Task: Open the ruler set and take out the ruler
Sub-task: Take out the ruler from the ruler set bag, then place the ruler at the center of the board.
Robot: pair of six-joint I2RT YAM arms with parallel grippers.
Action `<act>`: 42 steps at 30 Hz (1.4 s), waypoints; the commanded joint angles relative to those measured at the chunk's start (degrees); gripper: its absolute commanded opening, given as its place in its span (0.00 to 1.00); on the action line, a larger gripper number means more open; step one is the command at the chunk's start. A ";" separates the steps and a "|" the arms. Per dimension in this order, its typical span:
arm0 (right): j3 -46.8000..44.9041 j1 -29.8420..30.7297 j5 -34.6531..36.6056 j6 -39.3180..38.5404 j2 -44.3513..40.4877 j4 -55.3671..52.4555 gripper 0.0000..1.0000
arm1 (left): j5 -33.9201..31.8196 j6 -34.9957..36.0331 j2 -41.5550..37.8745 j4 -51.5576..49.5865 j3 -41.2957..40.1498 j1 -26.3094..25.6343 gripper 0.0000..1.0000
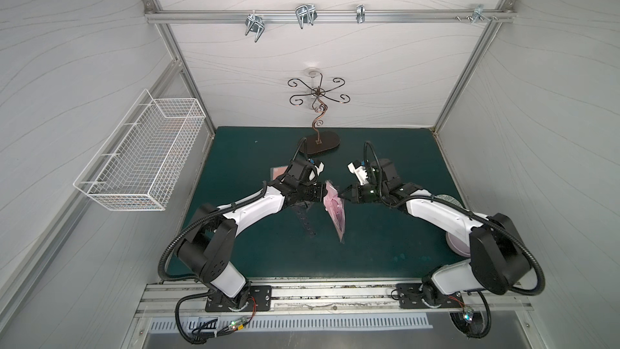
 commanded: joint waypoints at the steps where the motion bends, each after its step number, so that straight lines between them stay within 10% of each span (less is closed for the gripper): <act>1: 0.60 -2.72 -2.97 1.85 -1.47 -0.57 0.00 | -2.47 1.76 1.27 -2.89 3.43 -0.45 0.00; 16: -1.02 -17.66 0.53 -5.11 8.28 -5.74 0.00 | -4.15 1.78 0.77 -5.36 5.12 -1.06 0.00; 36: 5.70 -21.52 17.12 -10.92 17.36 -19.66 0.00 | -5.80 2.18 3.16 -8.96 8.65 -2.83 0.00; 42: 5.23 -22.71 16.75 -10.12 16.83 -21.75 0.43 | -5.57 2.16 3.64 -8.74 9.06 -2.87 0.00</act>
